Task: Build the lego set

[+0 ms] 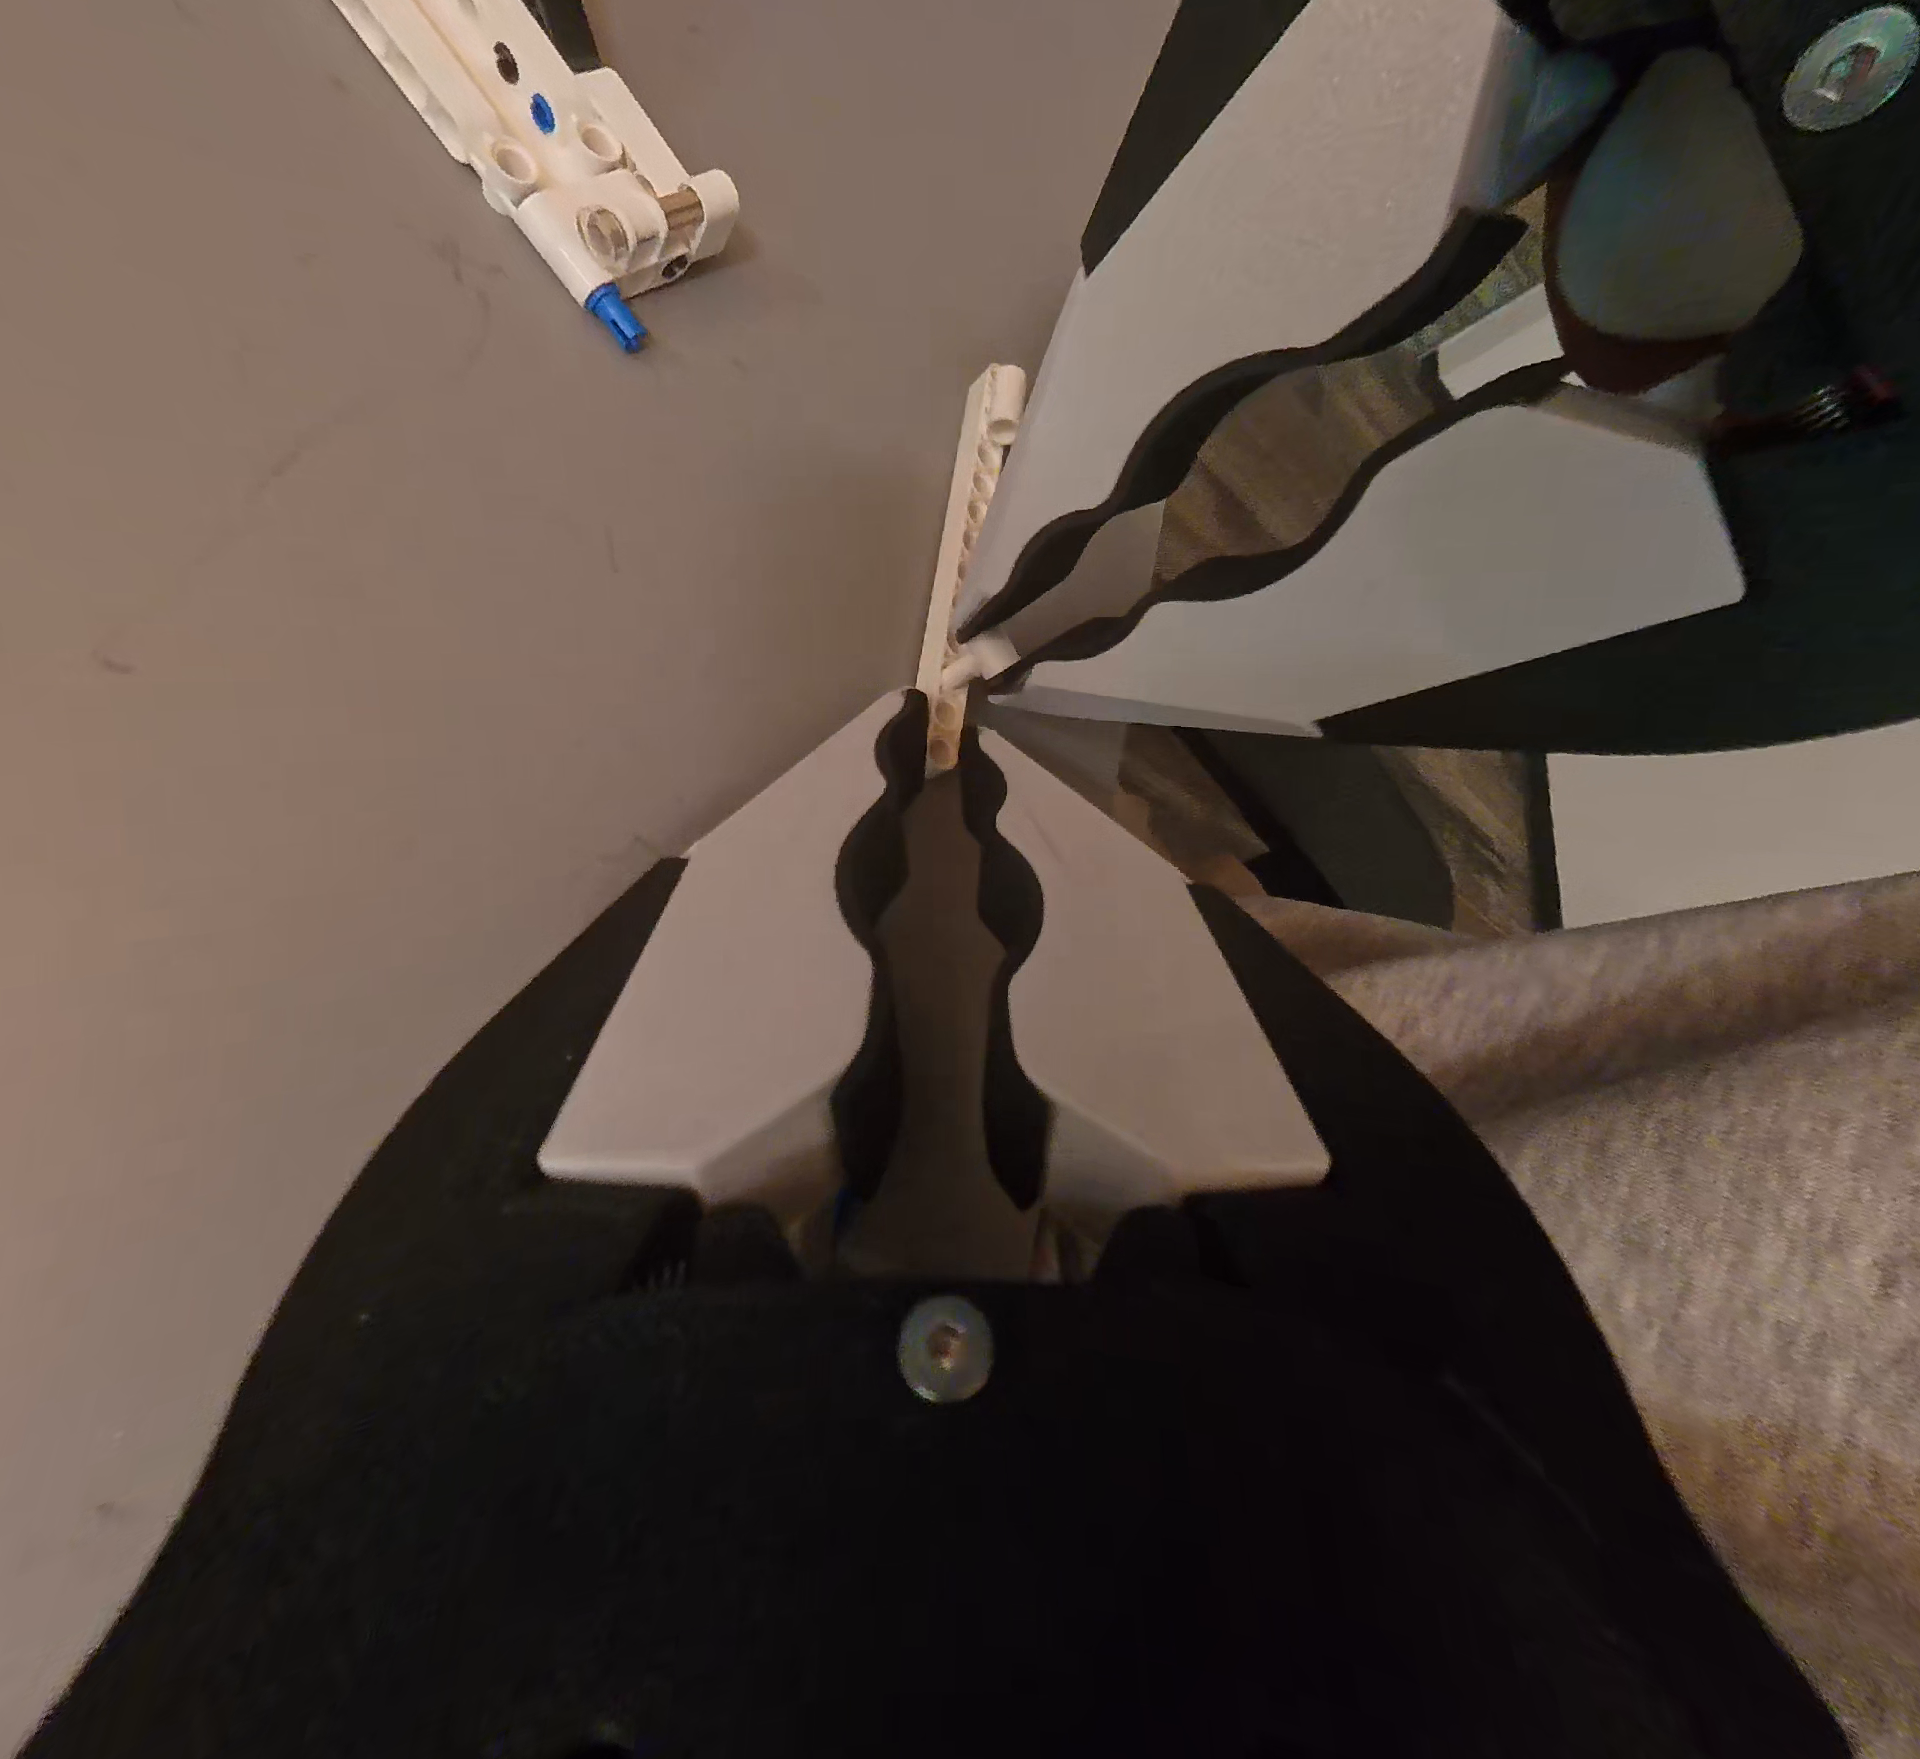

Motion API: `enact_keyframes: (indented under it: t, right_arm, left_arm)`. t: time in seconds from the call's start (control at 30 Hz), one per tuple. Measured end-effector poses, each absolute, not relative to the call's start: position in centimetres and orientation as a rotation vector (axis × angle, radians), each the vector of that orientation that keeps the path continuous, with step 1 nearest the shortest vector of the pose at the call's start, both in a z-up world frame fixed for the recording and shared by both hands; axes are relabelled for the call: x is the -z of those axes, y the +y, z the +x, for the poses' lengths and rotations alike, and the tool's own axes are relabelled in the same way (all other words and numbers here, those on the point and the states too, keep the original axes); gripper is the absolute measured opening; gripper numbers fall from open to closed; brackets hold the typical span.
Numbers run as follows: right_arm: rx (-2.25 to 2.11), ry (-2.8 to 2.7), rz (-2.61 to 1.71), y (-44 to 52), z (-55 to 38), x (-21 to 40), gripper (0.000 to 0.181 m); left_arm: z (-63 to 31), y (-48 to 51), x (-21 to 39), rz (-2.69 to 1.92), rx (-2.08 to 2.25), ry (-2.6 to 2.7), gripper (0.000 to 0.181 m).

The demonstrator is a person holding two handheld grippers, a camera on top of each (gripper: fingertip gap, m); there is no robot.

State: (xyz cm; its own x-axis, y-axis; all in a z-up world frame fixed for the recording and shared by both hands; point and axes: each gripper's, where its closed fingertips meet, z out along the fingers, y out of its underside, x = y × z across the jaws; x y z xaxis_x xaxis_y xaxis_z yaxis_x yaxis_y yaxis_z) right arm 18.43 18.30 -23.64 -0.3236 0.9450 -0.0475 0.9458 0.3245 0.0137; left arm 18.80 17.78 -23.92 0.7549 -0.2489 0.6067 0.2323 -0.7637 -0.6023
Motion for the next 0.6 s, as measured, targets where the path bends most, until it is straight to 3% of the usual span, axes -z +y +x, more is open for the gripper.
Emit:
enact_keyframes:
  t: [0.6]
  right_arm:
    - [-0.018,2.494,1.836,18.18,18.30,23.81,0.006]
  left_arm:
    - [18.69,17.78,23.99,-2.263,0.945,-0.012,0.003]
